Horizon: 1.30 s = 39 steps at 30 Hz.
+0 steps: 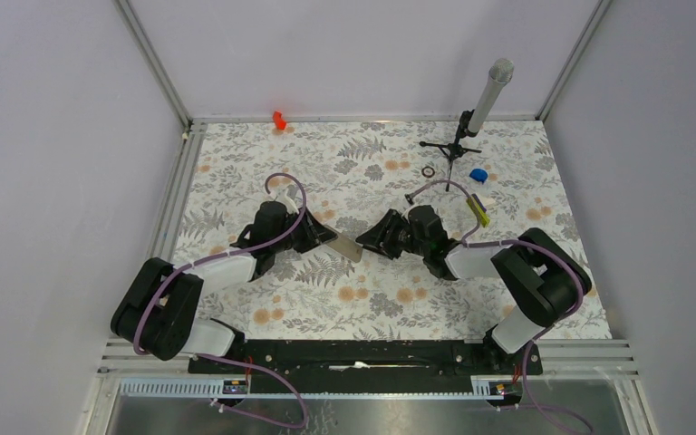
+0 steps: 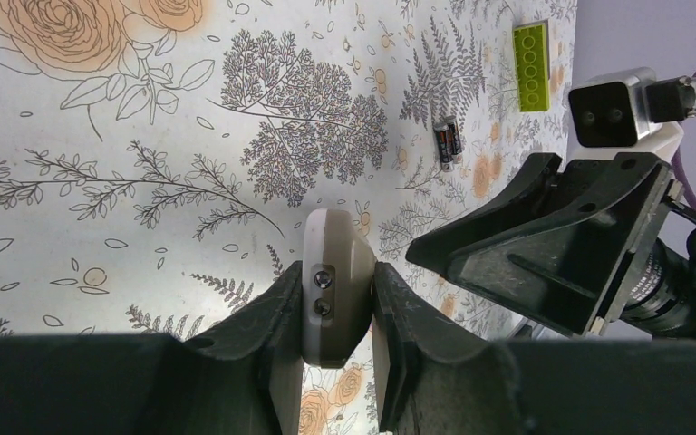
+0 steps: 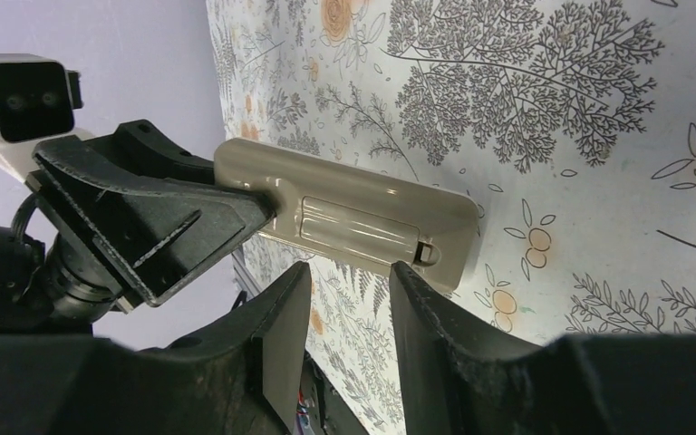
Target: Load the batteries into the remote control
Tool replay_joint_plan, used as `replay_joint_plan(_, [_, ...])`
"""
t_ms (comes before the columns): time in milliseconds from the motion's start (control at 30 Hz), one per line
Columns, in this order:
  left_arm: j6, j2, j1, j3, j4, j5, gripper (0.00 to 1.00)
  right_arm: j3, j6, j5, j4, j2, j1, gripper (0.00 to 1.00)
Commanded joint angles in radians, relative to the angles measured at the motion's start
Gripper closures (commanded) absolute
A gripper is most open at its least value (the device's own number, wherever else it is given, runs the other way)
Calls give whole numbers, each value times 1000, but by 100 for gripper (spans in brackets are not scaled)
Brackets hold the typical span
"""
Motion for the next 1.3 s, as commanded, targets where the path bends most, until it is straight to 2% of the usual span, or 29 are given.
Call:
replay_joint_plan(0, [56,8,-9,26,-53,-44,100,36,13,-10,34,30,15,55])
replay_joint_plan(267, [77,17,-17,24,-51,-62,100,26,31,-18,45,55,16,53])
replay_joint_plan(433, [68,25,-17,20,-42,-58,100,25,48,-37,75,74,17,47])
replay_joint_plan(967, [67,24,-24,8,-7,-33,100,37,50,-34,87,113,20,46])
replay_joint_plan(1267, [79,39,-34,5,14,2,100,20,66,-51,169,158,21,47])
